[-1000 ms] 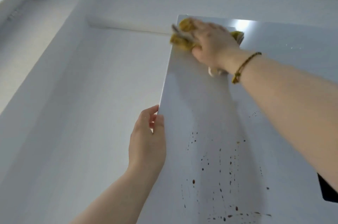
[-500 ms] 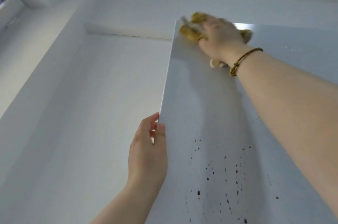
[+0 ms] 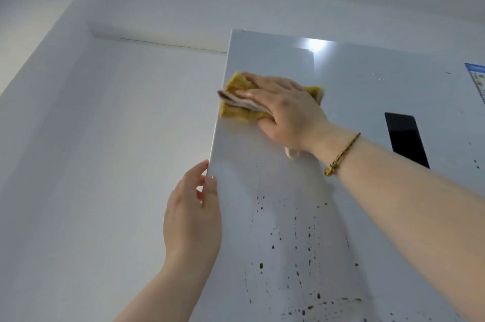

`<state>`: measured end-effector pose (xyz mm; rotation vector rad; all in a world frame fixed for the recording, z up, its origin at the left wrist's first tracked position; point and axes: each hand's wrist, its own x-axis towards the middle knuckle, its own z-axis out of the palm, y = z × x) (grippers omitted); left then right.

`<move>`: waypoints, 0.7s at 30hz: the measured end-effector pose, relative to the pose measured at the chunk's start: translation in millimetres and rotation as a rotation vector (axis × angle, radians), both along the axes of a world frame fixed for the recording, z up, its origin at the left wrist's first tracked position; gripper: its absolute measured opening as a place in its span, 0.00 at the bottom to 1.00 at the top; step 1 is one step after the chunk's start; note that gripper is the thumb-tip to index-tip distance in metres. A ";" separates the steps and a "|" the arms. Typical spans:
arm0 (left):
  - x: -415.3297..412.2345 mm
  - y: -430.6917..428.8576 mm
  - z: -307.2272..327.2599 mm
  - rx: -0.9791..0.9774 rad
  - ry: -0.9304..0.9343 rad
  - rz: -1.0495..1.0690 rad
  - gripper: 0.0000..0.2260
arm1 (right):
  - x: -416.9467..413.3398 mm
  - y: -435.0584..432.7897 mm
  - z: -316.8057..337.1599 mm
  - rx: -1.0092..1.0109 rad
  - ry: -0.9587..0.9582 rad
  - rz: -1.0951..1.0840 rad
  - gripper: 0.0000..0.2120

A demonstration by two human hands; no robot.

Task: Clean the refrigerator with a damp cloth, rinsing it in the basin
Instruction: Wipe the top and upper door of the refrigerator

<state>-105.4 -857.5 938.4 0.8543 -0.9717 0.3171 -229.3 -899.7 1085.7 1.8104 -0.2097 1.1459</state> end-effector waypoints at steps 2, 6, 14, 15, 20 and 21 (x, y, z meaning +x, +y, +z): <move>-1.6 0.3 -0.3 0.015 0.002 -0.007 0.13 | -13.5 -2.1 27.7 0.141 -0.238 -0.019 0.23; -1.9 1.4 0.0 0.012 0.008 -0.019 0.13 | -20.4 0.2 30.2 0.194 -0.444 -0.061 0.23; -8.4 6.3 1.5 0.030 0.005 0.217 0.15 | -31.4 -7.3 -32.5 0.022 0.117 -0.065 0.24; -10.6 7.1 1.3 0.018 -0.018 0.294 0.16 | -37.3 -9.5 -23.6 0.040 0.120 -0.082 0.24; -68.4 -9.2 4.5 -0.071 -0.363 0.573 0.27 | -98.4 -34.3 37.9 0.110 -0.098 -0.093 0.24; -82.0 -15.8 9.0 -0.063 -0.436 0.584 0.28 | -113.7 -40.3 49.4 0.145 -0.156 -0.078 0.24</move>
